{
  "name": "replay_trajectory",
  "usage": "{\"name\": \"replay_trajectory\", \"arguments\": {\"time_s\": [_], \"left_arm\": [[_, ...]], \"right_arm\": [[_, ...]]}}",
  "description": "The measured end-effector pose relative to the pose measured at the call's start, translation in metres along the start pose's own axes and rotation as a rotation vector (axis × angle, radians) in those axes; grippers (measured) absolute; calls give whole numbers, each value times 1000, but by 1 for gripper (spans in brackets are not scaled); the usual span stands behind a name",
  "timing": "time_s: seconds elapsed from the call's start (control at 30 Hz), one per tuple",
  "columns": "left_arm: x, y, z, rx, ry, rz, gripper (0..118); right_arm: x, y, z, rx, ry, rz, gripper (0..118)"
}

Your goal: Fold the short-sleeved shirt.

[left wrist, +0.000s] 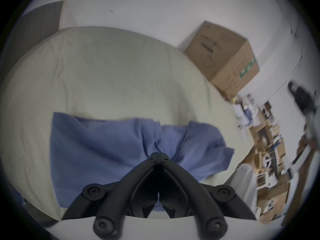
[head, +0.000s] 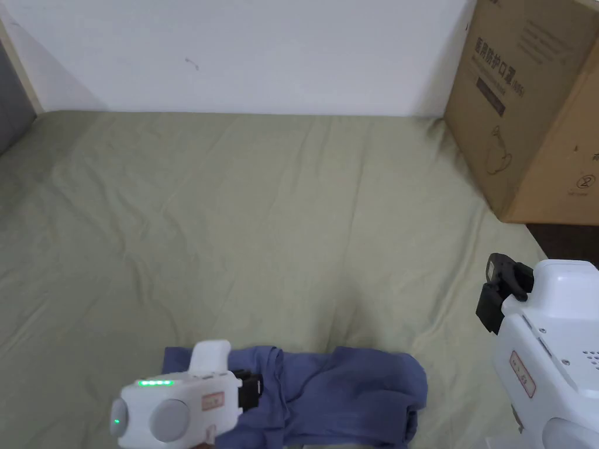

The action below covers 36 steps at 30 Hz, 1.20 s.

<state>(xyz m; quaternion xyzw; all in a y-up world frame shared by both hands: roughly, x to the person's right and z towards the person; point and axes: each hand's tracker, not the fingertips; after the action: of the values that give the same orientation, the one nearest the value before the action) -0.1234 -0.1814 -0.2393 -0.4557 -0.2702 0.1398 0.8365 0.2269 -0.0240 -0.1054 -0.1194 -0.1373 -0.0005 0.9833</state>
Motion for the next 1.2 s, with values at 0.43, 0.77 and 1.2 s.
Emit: {"name": "replay_trajectory", "arguments": {"time_s": [0.43, 0.77, 1.2], "left_arm": [[-128, 34, 57, 38, -106, 363, 108], [-164, 11, 2, -113, -94, 297, 74], [-144, 20, 38, -73, -20, 148, 6]], "right_arm": [[-29, 1, -11, -12, 54, 14, 0], [-43, -6, -21, -56, 79, 62, 0], [-37, -5, -24, -63, 73, 66, 0]]}}
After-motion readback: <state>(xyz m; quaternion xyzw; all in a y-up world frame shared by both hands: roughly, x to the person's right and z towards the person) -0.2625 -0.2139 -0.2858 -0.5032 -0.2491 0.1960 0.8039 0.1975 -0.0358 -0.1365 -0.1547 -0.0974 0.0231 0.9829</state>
